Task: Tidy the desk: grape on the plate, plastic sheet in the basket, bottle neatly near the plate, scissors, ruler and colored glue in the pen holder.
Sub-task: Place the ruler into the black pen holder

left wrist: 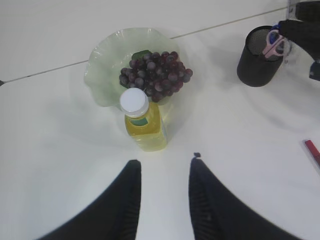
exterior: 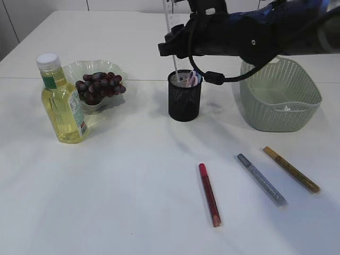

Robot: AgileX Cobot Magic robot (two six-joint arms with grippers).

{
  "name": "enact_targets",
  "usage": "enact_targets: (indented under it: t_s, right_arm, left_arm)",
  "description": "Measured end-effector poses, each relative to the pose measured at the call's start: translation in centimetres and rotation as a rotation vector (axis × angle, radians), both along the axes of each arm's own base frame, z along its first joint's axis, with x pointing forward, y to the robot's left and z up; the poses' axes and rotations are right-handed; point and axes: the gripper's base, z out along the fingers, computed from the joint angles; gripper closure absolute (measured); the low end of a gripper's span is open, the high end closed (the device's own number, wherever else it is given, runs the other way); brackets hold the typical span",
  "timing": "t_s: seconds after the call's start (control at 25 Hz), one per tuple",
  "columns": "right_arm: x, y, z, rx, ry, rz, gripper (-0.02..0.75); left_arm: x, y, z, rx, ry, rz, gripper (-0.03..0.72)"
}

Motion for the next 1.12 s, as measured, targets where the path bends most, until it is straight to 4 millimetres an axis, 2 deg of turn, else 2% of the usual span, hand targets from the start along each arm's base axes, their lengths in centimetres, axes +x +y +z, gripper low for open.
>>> enact_targets:
  t_s: [0.4, 0.8, 1.12]
  right_arm:
    - [3.3, 1.2, -1.7, -0.008, -0.021, 0.001, 0.435]
    - [4.8, 0.1, -2.6, 0.014, -0.058, -0.027, 0.435]
    - [5.6, 0.3, -3.0, 0.029, -0.085, -0.025, 0.435]
  left_arm:
    - [0.1, 0.3, 0.1, 0.03, -0.018, 0.016, 0.447]
    - [0.2, 0.4, 0.1, 0.038, -0.023, 0.02, 0.447]
    - [0.2, 0.4, 0.1, 0.039, -0.024, 0.021, 0.447]
